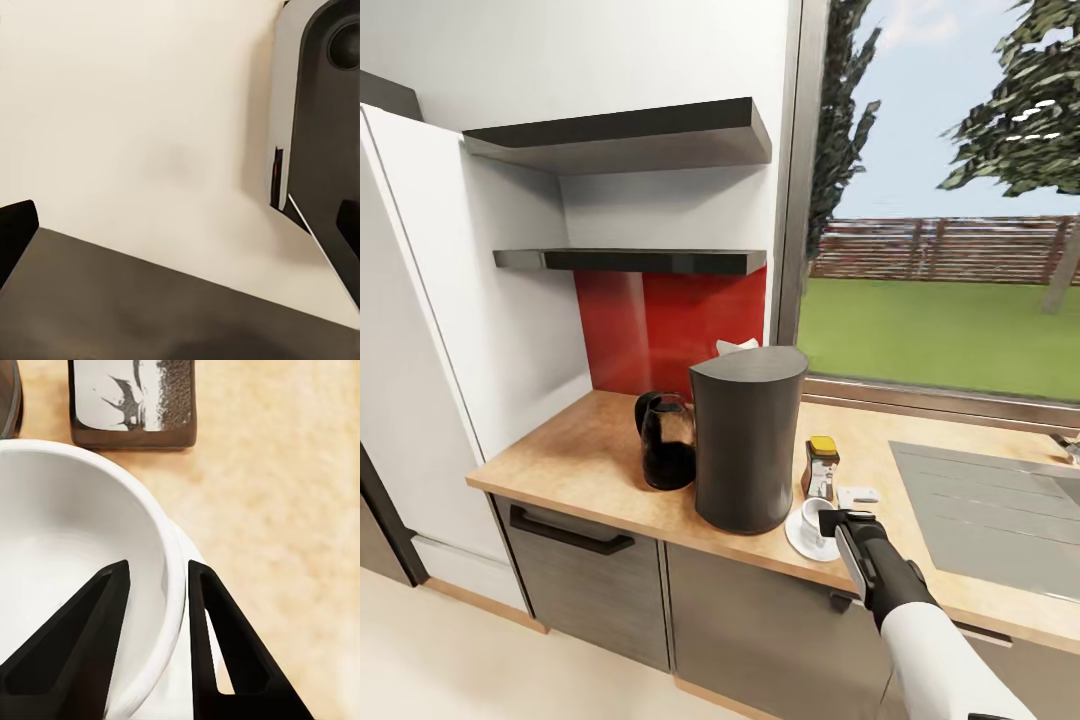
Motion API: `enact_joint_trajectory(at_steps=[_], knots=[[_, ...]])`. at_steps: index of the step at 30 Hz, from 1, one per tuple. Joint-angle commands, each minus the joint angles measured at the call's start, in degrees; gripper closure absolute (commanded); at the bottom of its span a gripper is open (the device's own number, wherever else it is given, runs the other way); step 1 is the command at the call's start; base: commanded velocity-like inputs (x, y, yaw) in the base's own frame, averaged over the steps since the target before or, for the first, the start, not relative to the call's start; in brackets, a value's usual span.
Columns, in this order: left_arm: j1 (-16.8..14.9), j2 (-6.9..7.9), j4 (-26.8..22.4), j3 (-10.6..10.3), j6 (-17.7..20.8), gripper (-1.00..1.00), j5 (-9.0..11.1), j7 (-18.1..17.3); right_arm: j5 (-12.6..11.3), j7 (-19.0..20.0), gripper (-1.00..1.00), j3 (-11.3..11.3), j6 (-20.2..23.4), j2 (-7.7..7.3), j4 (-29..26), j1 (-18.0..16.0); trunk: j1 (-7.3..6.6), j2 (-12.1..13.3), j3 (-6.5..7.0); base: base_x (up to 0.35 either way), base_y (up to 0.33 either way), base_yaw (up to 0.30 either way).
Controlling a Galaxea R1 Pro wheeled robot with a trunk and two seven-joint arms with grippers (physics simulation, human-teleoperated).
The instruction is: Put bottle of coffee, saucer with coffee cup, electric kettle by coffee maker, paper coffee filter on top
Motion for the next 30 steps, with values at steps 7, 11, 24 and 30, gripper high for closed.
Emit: enact_joint_trajectory(at_steps=[7,11,24,30], knots=[[0.0,-0.05,-0.1,0.6,0.2,-1.00,-0.6,0.0,0.7,0.2,1.00,-0.2,0.4,0.03,-0.1,-0.1,0.03,-0.1,-0.12,0.056,0.000,0.000],[0.0,-0.13,-0.1,0.6,0.3,-1.00,-0.6,0.0,0.7,0.2,-1.00,-0.2,0.4,0.03,-0.1,0.0,0.03,-0.1,-0.12,0.004,0.000,0.000],[0.0,0.04,-0.1,0.7,0.2,-1.00,-0.6,0.0,0.7,0.2,-1.00,-0.3,0.4,0.05,-0.1,0.0,0.03,-0.1,-0.12,0.000,0.000,0.000],[0.0,0.08,-0.1,0.7,0.2,-1.00,-0.6,0.0,0.7,0.1,-1.00,-0.2,0.4,0.07,-0.3,0.0,0.03,-0.1,-0.11,0.000,0.000,0.000]])
